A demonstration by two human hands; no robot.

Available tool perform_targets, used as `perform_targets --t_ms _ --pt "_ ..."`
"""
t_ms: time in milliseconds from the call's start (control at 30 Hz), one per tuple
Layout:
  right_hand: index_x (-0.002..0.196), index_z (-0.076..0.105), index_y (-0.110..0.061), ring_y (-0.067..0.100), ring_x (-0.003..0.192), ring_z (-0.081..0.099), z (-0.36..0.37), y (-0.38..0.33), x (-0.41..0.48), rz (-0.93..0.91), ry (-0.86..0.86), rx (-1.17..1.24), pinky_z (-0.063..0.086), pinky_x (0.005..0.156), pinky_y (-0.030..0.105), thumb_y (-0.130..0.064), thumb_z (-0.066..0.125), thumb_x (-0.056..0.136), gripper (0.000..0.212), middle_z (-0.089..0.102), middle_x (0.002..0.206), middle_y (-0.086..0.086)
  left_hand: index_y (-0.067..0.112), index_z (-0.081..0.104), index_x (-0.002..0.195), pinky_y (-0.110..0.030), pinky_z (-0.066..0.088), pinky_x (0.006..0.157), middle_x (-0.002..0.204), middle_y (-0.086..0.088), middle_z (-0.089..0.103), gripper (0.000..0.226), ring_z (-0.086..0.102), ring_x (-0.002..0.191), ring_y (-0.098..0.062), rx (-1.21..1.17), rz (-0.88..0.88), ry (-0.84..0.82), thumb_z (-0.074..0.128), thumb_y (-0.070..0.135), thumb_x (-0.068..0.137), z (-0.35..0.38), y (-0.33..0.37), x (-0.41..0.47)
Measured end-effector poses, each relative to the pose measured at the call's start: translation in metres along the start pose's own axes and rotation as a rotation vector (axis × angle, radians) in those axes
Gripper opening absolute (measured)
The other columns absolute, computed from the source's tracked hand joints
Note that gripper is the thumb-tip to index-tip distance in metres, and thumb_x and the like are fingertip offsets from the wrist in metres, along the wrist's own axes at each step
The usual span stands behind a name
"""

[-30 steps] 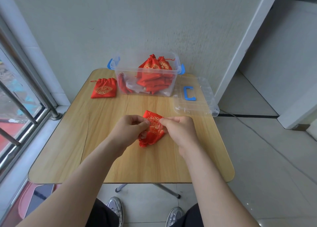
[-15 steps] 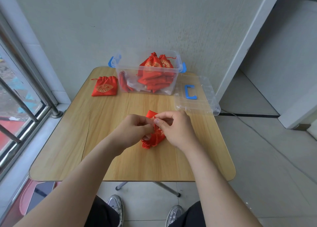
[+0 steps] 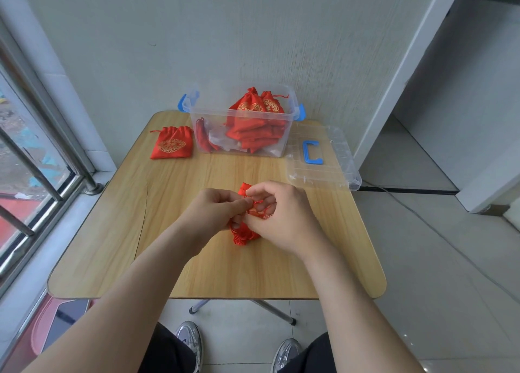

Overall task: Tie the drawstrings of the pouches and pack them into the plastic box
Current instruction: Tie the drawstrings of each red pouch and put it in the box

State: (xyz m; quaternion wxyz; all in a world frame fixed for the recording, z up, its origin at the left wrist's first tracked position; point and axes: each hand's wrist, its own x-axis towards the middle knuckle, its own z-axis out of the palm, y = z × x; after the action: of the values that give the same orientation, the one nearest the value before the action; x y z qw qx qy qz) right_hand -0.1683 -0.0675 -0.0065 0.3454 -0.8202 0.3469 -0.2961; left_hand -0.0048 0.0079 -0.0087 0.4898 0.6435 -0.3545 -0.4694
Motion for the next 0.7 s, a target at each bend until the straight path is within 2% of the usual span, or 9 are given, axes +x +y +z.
perform_targets --t_ms 100,233,333,367,433,500,600,633,700 --pt "0.100 0.083 -0.025 0.004 0.077 0.064 0.0005 -0.0012 0.0023 -0.066 0.050 -0.083 0.051 0.070 0.013 -0.018 0.088 0.082 0.020 0.069 0.086 -0.013 -0.009 0.073 0.099 -0.037 0.055 0.081 0.081 -0.014 0.063 0.027 0.059 0.077 -0.025 -0.008 -0.028 -0.034 0.070 0.018 0.101 -0.0008 0.0037 -0.0021" --pt "0.099 0.085 -0.023 0.013 0.077 0.061 0.0022 0.0023 0.0072 -0.133 0.037 -0.205 0.054 0.074 0.032 -0.018 0.082 0.090 0.011 0.067 0.083 -0.005 -0.009 0.073 0.096 -0.037 0.054 0.081 0.084 -0.013 0.058 0.021 0.056 0.079 -0.025 -0.078 -0.065 -0.093 0.063 0.008 0.097 -0.0026 0.0069 -0.0040" --pt "0.105 0.085 -0.021 0.018 0.085 0.064 0.0032 0.0040 0.0079 -0.127 0.033 -0.292 0.055 0.078 0.035 -0.017 0.076 0.096 0.013 0.067 0.089 0.000 -0.012 0.072 0.102 -0.038 0.054 0.084 0.084 -0.014 0.060 0.020 0.058 0.082 -0.026 0.000 -0.042 -0.091 0.063 0.003 0.091 -0.0039 0.0049 -0.0047" --pt "0.107 0.084 -0.019 0.018 0.087 0.065 0.0028 0.0037 0.0079 -0.110 0.026 -0.322 0.055 0.079 0.034 -0.017 0.073 0.099 0.014 0.066 0.092 0.000 -0.007 0.073 0.105 -0.038 0.056 0.084 0.089 -0.014 0.063 0.021 0.060 0.083 -0.026 0.020 -0.027 -0.072 0.066 -0.002 0.086 -0.0034 0.0045 -0.0057" --pt "0.108 0.081 -0.016 0.019 0.092 0.064 0.0023 0.0046 0.0079 -0.065 0.004 -0.367 0.054 0.083 0.033 -0.017 0.067 0.103 0.015 0.064 0.098 0.002 0.007 0.074 0.110 -0.040 0.060 0.081 0.102 -0.012 0.066 0.037 0.067 0.082 -0.025 0.028 -0.016 0.020 0.074 -0.009 0.076 -0.0016 0.0034 -0.0060" --pt "0.107 0.078 -0.014 0.019 0.097 0.063 0.0027 0.0052 0.0072 0.001 -0.029 -0.372 0.053 0.085 0.033 -0.018 0.063 0.105 0.016 0.065 0.103 0.002 0.011 0.070 0.104 -0.039 0.061 0.074 0.107 -0.008 0.067 0.038 0.071 0.077 -0.023 0.071 0.015 0.125 0.078 -0.011 0.074 0.0003 0.0038 -0.0081" --pt "0.099 0.077 -0.010 0.016 0.095 0.062 0.0026 0.0053 0.0051 0.130 -0.070 -0.301 0.049 0.078 0.027 -0.016 0.061 0.106 0.019 0.071 0.101 0.001 0.011 0.067 0.081 -0.027 0.050 0.052 0.078 -0.006 0.076 0.022 0.067 0.059 -0.016 0.237 0.057 0.243 0.080 -0.006 0.079 0.0010 0.0009 -0.0070" --pt "0.095 0.077 -0.008 0.017 0.090 0.063 0.0013 0.0064 0.0053 0.182 -0.082 -0.249 0.049 0.071 0.023 -0.015 0.060 0.105 0.021 0.072 0.096 0.000 0.012 0.070 0.076 -0.023 0.046 0.048 0.070 -0.004 0.077 0.020 0.065 0.055 -0.013 0.294 0.066 0.284 0.081 -0.004 0.080 0.0008 -0.0005 -0.0063" --pt "0.092 0.077 -0.006 0.012 0.080 0.063 -0.0021 0.0074 0.0058 0.282 -0.109 -0.145 0.043 0.058 0.010 -0.016 0.060 0.105 0.024 0.069 0.086 -0.006 0.016 0.077 0.073 -0.017 0.046 0.046 0.068 0.000 0.077 0.020 0.066 0.054 -0.006 0.351 0.095 0.342 0.080 -0.001 0.082 0.0004 -0.0018 -0.0062"
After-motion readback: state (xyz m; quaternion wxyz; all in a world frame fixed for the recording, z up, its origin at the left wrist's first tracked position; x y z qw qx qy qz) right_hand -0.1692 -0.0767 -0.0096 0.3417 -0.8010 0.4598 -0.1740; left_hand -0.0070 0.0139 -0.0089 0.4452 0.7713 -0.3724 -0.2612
